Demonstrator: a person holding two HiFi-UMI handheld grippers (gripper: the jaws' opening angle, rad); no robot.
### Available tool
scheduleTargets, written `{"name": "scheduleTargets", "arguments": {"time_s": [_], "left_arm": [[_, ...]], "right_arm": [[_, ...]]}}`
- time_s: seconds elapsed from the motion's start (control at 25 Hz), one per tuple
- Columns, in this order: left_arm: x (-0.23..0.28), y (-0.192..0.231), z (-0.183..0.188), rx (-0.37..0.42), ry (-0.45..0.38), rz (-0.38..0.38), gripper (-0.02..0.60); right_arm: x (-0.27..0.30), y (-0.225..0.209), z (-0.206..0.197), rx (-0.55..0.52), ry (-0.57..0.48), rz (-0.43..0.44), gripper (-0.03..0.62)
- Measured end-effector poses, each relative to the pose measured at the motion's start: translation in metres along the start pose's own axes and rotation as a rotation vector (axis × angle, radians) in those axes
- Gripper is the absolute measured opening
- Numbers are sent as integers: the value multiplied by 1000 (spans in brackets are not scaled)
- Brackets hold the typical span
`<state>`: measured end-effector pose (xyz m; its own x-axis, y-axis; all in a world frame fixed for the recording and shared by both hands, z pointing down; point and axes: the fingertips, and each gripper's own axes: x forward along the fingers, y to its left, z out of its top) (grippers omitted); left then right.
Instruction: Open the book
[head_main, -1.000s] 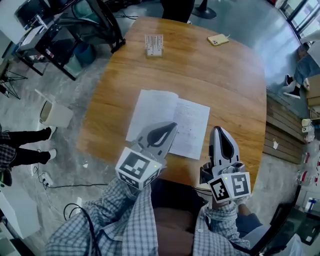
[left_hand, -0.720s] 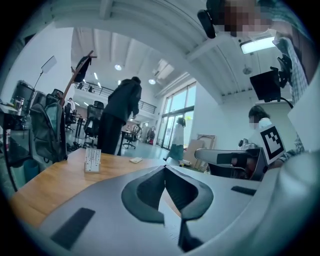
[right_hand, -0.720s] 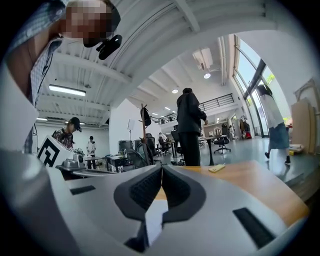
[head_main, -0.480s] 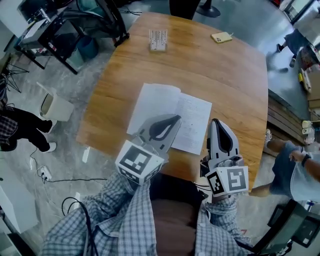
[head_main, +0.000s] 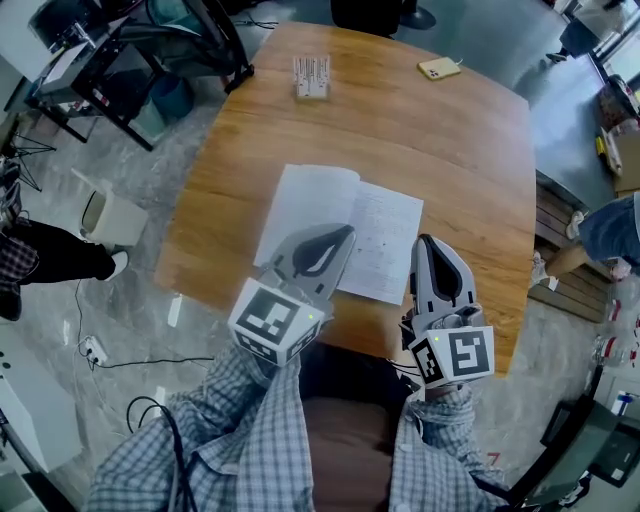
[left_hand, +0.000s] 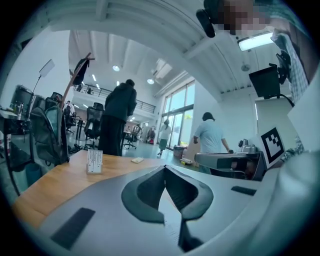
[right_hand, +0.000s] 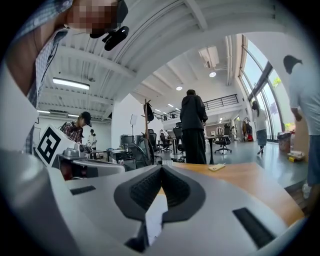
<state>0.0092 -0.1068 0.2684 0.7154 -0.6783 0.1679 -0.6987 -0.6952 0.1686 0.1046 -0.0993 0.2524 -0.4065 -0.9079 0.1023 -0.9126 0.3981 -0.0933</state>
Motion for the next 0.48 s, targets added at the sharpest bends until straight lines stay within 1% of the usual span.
{"name": "scheduleTargets", "arguments": {"time_s": [0.16, 0.36, 0.48], "left_arm": [[0, 3, 0, -42, -6, 7, 8], [-2, 5, -1, -10, 4, 11, 8], [-4, 6, -1, -48, -1, 8, 8]], "right_arm": [[2, 2, -3, 9, 13, 0, 18], [3, -2, -4, 19, 15, -23, 18], [2, -3, -5, 38, 9, -34, 18]]}}
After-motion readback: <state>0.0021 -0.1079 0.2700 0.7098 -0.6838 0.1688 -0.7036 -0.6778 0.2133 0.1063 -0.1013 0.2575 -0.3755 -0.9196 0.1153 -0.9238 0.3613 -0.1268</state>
